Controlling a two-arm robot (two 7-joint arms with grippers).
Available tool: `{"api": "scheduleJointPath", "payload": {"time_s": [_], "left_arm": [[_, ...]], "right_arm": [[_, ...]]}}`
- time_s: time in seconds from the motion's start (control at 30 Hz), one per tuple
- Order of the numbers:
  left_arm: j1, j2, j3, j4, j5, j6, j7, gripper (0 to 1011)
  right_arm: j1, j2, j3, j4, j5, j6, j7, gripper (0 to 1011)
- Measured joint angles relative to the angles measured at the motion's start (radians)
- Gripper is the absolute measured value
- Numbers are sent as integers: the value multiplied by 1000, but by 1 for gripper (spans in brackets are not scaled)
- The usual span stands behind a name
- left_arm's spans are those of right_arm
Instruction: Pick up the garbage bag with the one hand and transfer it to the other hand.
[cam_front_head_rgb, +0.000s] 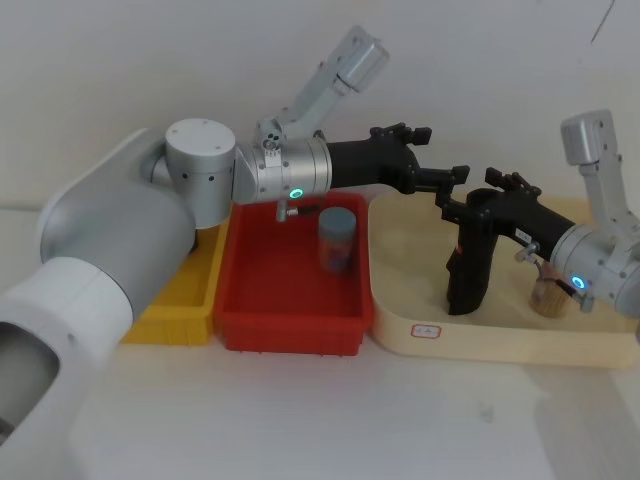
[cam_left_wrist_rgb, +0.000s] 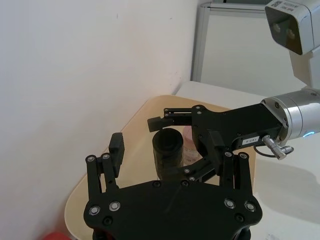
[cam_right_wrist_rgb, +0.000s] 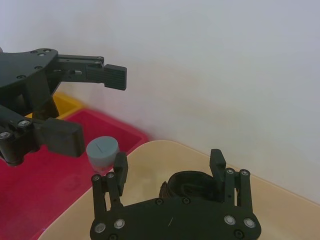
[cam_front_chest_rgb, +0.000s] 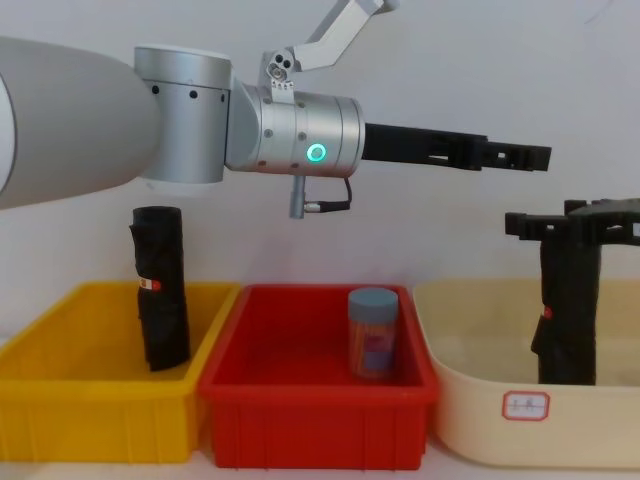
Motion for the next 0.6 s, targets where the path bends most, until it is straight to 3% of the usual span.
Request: {"api": "scheduleJointPath", "payload": {"time_s": [0.6], "left_arm": [[0, 0, 0, 0, 0, 0, 0, 1001]], "right_arm": [[-2, 1, 0, -3, 1, -1, 1, 1000]]}}
